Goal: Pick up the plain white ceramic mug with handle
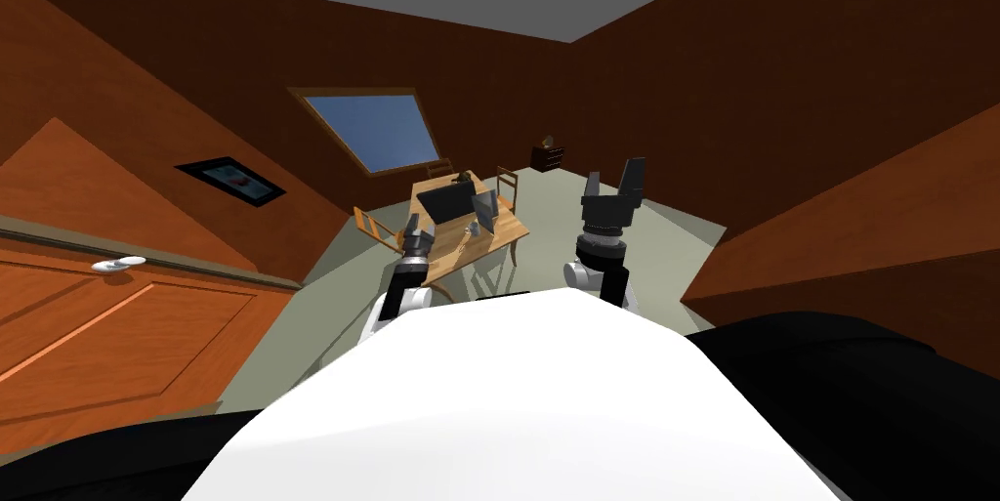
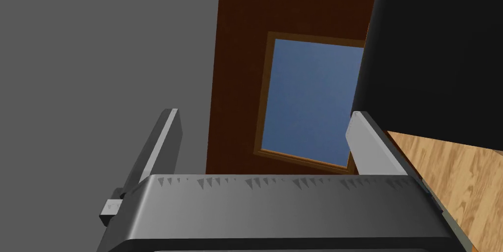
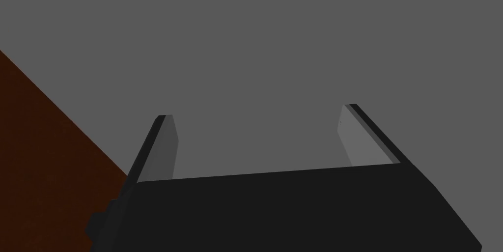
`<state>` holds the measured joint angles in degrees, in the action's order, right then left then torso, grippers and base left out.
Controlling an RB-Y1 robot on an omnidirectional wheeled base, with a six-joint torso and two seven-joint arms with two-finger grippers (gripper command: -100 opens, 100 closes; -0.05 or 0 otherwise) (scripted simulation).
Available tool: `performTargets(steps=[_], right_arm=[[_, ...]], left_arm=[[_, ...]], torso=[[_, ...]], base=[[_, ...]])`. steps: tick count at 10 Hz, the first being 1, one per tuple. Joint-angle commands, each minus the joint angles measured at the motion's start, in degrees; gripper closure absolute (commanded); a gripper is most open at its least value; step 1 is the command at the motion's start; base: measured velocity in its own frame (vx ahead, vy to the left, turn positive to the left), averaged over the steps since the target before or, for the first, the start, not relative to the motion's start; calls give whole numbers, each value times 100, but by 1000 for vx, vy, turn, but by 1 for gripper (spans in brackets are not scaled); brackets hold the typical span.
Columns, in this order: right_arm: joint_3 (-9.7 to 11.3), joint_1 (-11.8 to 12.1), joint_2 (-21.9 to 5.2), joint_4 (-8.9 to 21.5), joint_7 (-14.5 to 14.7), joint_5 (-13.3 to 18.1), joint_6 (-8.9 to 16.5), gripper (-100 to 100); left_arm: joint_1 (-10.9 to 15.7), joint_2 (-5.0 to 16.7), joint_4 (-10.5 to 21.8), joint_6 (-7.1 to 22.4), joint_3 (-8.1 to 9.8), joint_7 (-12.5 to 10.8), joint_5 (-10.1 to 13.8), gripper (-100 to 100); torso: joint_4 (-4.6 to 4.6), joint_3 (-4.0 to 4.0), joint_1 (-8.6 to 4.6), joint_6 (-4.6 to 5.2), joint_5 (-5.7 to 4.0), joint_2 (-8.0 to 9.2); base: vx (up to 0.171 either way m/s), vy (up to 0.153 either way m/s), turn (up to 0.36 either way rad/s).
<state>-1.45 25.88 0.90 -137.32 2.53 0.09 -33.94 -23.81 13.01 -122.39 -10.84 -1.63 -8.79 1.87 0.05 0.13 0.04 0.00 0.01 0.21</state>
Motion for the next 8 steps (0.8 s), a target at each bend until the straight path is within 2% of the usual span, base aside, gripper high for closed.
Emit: performTargets(steps=[1, 3, 6, 7, 8], right_arm=[[0, 0, 0, 0, 0, 0, 0, 0], [0, 0, 0, 0, 0, 0, 0, 0], [0, 0, 0, 0, 0, 0, 0, 0], [0, 1, 0, 0, 0, 0, 0, 0], [0, 0, 0, 0, 0, 0, 0, 0]], left_arm=[[5, 15, 17, 169, -18, 6, 30, -100], [110, 181, 281, 558, 8, -31, 223, -100], [168, 269, 420, 909, 22, -56, 328, -100], [230, 361, 565, 1139, 36, -87, 438, -100], [230, 361, 565, 1165, 36, -87, 438, -100]], torso=[[0, 0, 0, 0, 0, 0], [-1, -4, -3, 1, -1, -7], [-1, -3, -1, 0, 0, -5], [-2, -5, 0, -2, 0, -10], [-2, -7, -1, 0, 0, -12]], base=[[-36, -5, -68], [-53, -14, -163], [-40, -7, -76], [-25, -12, -141], [-23, -8, -60]])
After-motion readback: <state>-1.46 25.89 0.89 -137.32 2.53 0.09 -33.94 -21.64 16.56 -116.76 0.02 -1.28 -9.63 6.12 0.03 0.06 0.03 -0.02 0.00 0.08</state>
